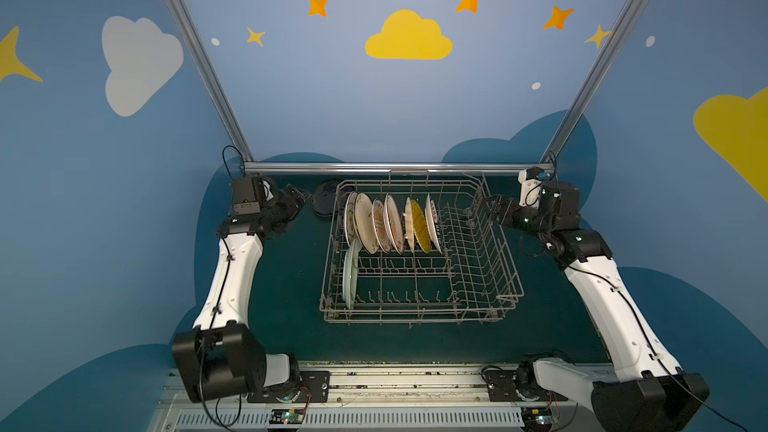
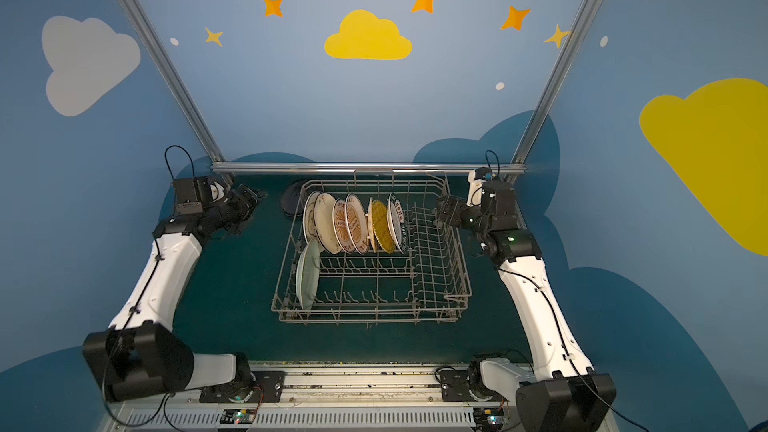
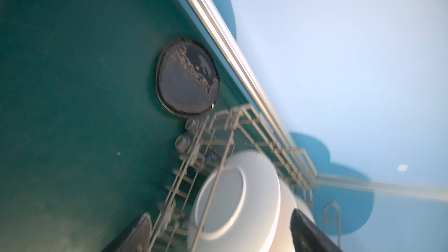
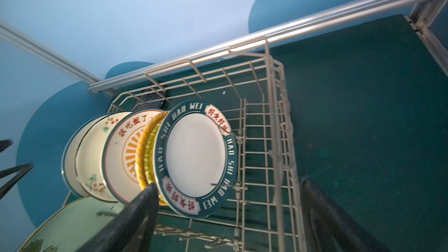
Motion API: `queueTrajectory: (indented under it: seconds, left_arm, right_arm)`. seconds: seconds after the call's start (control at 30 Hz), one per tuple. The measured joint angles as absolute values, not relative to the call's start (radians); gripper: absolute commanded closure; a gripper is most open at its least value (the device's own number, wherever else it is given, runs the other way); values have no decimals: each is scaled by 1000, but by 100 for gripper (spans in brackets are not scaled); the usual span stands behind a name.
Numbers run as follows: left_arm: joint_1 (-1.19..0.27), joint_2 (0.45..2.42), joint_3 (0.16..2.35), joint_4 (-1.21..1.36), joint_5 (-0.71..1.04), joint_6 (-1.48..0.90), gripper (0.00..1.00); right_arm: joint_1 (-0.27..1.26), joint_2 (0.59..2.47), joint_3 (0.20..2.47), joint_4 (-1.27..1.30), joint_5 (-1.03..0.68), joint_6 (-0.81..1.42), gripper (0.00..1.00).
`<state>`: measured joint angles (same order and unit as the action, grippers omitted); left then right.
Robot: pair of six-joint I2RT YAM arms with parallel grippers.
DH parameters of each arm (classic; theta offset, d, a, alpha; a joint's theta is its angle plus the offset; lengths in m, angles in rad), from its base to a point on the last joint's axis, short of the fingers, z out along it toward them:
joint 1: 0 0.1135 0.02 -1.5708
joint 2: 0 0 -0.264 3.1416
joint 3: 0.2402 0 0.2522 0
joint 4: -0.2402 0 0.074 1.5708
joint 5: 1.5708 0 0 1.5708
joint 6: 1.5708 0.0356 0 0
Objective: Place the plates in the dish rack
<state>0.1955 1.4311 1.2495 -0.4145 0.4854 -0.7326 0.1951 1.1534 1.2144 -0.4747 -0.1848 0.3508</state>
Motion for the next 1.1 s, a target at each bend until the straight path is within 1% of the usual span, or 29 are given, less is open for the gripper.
queueTrajectory:
  seconds: [0.13,0.2,0.27,0.37,0.47,0.57,0.73,1.1]
  left_arm:
    - [223,1715,1318,-334,551,-774,21]
    - [224,1832,1350,-295,565,-793,27]
    - [224,1949,1380,-254,579,-817,29]
    - [223,2070,1424,-219,587,-849,31]
    - [215,2151,1471,-197,587,-879,33]
    - [202,2187,1522,-185,571,-910,34]
    - [158,2215,1528,-105,546,-994,37]
    - [102,2207,1405,187,463,-1240,34]
  right_arm:
    - [250,1129,1215,-479,-204,340,11]
    - [264,1121,1216,-486,-209,334,11]
    - [272,1116,1219,-498,-213,332,11]
    - [282,1110,1224,-509,-222,328,11]
    - [294,1103,1227,-524,-230,328,11]
    - [303,1100,1229,-542,-235,328,11]
    - [309,1100,1238,-556,-244,328,11]
    - [310,1087,1241,-580,-246,329,11]
